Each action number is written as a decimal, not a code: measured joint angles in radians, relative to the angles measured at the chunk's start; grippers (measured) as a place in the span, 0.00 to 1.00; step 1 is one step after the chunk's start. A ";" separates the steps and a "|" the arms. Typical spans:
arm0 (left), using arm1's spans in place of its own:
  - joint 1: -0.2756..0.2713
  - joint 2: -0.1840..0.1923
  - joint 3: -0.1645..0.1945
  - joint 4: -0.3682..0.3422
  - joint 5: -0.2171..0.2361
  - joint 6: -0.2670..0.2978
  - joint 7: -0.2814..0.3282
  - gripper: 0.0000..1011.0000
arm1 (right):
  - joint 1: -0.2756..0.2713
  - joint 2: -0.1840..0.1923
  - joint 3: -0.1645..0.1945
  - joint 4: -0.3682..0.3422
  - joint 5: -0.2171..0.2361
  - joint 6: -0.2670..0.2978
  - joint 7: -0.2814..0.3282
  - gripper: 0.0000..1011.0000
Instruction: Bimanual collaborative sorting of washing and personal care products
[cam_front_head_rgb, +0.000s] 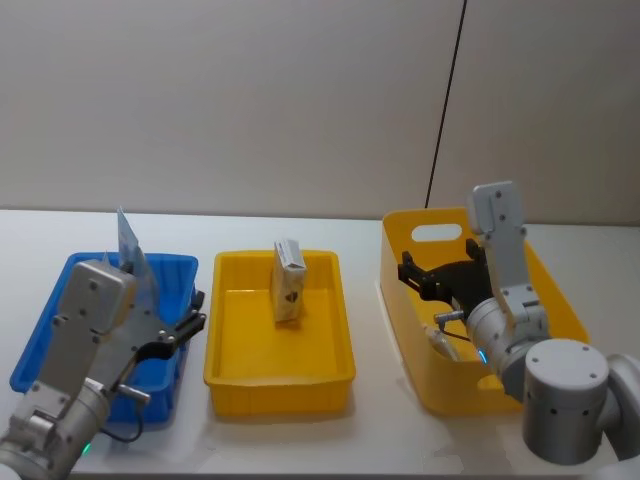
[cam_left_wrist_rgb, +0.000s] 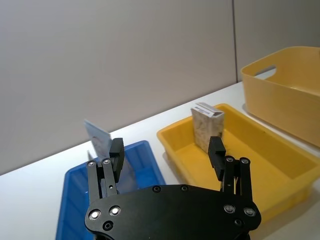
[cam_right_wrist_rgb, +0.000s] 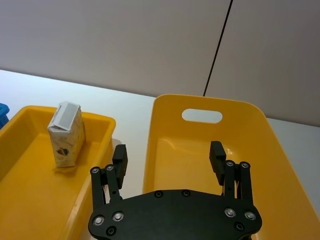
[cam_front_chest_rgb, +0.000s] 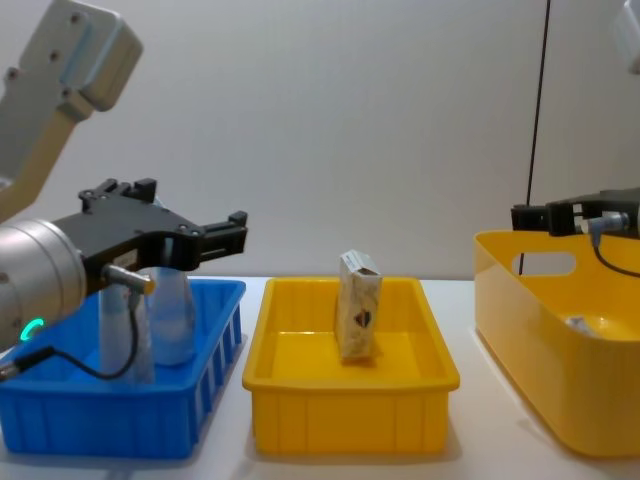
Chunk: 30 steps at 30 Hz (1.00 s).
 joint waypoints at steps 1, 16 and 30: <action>0.001 0.000 -0.003 -0.001 0.001 0.001 0.003 0.99 | -0.001 0.000 0.000 -0.001 0.000 -0.001 0.001 0.99; 0.011 -0.013 -0.067 0.029 -0.019 0.017 0.034 0.99 | -0.009 0.002 -0.001 -0.014 0.001 -0.016 0.009 0.99; -0.028 -0.048 -0.100 0.156 -0.061 0.015 0.001 0.99 | -0.011 0.002 -0.001 -0.017 0.002 -0.020 0.012 0.99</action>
